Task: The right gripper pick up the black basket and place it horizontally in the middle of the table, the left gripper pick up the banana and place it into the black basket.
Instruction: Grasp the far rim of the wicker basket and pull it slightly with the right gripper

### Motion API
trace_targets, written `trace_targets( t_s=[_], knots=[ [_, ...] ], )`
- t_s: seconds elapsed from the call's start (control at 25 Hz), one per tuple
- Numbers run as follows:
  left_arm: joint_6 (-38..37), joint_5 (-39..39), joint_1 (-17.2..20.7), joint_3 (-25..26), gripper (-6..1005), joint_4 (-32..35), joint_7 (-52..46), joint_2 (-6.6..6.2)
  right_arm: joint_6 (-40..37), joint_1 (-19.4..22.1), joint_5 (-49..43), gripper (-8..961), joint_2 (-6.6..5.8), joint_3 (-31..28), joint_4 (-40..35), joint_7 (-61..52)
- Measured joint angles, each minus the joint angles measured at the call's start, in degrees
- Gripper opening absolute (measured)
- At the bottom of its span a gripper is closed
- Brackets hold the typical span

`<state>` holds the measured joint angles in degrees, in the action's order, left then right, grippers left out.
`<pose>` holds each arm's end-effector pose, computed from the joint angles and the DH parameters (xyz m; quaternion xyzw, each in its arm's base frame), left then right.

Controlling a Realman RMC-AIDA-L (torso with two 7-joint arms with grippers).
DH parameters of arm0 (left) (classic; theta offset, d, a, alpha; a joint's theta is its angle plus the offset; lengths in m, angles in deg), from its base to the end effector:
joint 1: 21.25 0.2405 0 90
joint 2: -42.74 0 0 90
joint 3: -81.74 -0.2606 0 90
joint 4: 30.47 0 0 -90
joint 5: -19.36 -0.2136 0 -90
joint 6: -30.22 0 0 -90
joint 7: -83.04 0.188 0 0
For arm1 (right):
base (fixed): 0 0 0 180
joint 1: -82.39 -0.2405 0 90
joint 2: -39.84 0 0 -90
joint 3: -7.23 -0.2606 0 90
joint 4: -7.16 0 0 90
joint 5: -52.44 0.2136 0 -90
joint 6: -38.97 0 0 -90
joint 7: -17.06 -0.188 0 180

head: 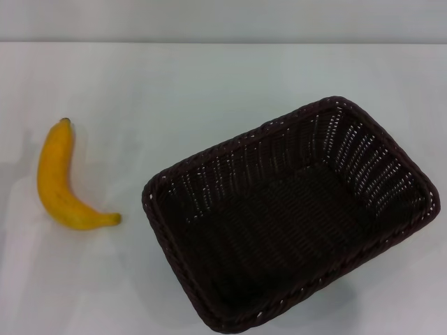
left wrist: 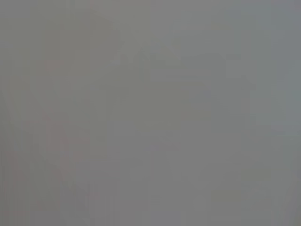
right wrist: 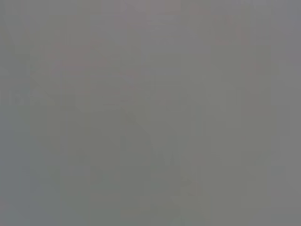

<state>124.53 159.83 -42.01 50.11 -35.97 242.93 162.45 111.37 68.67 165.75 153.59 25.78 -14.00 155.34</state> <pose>-0.3452 0.3095 0.0440 -0.5560 -0.2221 -0.4353 0.6723 0.4241 0.3178 0.1385 -0.6250 0.2574 0.3077 0.6697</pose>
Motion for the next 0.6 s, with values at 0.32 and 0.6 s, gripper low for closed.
trace_targets(
  t_s=[0.32, 0.6],
  knots=[
    [-0.4, -0.8, -0.2, 0.0, 885, 1.3, 0.2, -0.24, 0.2, 0.7, 1.1, 783, 0.87, -2.2, 0.3, 1.7],
    [-0.6, -0.7, -0.2, 0.2, 882, 1.9, 0.5, -0.31, 2.3, 1.3, 0.1, 674, 0.28, 0.3, -1.5, -6.2]
  ],
)
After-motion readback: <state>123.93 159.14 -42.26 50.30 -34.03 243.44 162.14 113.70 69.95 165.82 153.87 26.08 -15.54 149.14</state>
